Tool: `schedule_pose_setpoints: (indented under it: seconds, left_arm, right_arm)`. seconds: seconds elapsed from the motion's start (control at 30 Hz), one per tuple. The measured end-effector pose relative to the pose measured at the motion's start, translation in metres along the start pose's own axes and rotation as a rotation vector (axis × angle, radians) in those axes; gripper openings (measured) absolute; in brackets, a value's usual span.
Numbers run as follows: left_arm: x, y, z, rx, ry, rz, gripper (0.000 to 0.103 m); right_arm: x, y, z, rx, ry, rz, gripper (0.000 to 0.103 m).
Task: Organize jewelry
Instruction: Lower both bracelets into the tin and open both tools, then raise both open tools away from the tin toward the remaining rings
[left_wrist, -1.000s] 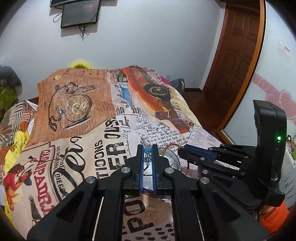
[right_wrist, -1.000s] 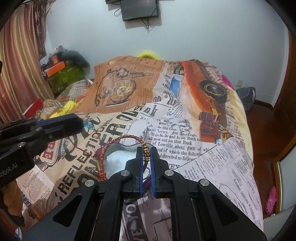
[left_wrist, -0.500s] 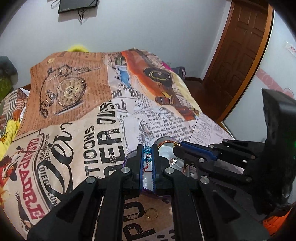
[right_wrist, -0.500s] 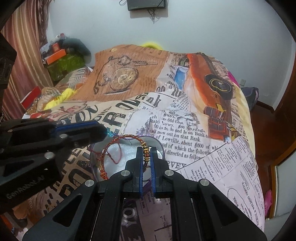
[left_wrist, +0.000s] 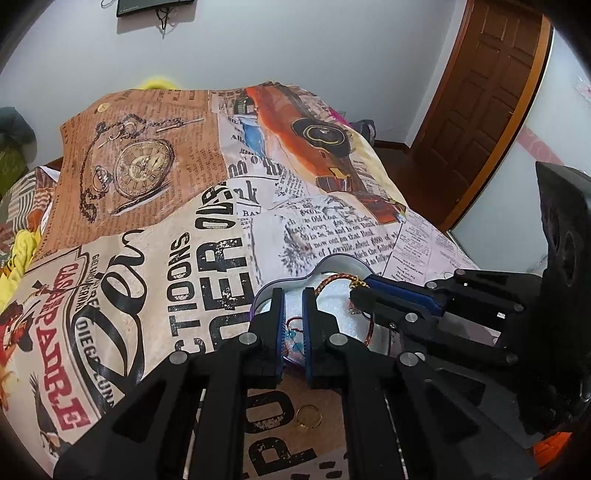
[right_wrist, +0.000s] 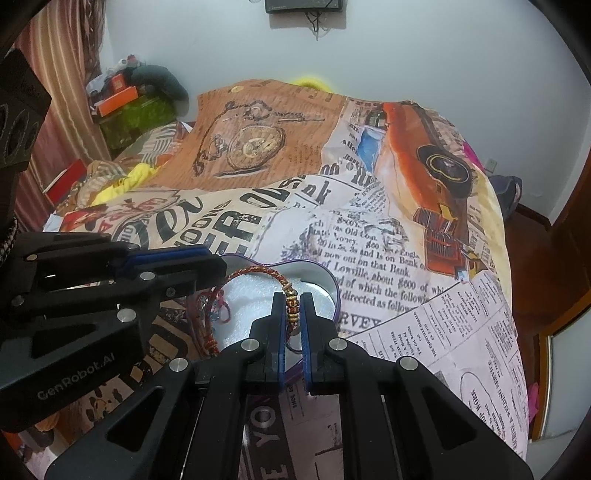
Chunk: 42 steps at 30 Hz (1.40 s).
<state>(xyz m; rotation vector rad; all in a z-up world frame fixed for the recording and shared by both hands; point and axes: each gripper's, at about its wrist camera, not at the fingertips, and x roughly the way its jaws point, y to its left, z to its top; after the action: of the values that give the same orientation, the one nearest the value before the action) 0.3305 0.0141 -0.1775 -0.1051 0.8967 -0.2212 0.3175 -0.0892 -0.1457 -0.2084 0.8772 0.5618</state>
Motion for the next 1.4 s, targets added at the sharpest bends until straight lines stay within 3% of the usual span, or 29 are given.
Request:
schedule_pose_setpoints:
  seconds: [0.23, 0.43, 0.63, 0.77, 0.97, 1.4]
  left_arm:
    - [-0.009, -0.002, 0.000, 0.016, 0.001, -0.006, 0.006]
    - [-0.026, -0.001, 0.001, 0.021, -0.018, 0.000, 0.010]
    - [-0.047, -0.001, 0.001, 0.023, -0.043, 0.017, 0.011]
    - [-0.062, -0.001, -0.002, 0.024, -0.059, 0.031, 0.021]
    - [-0.084, 0.000, -0.011, 0.019, -0.071, 0.056, 0.022]
    - [-0.113, 0.009, -0.050, 0.007, -0.033, 0.103, 0.029]
  right_arm:
    - [-0.005, 0.001, 0.000, -0.001, 0.007, 0.002, 0.009]
    - [-0.018, 0.002, 0.000, 0.004, -0.021, -0.010, 0.032]
    - [-0.035, 0.006, 0.003, 0.004, -0.050, -0.020, 0.033]
    - [-0.047, 0.010, 0.004, 0.008, -0.066, -0.018, 0.033]
    - [-0.071, 0.018, -0.001, 0.008, -0.095, -0.015, 0.033]
    - [-0.100, 0.043, -0.025, -0.003, -0.099, 0.016, 0.033]
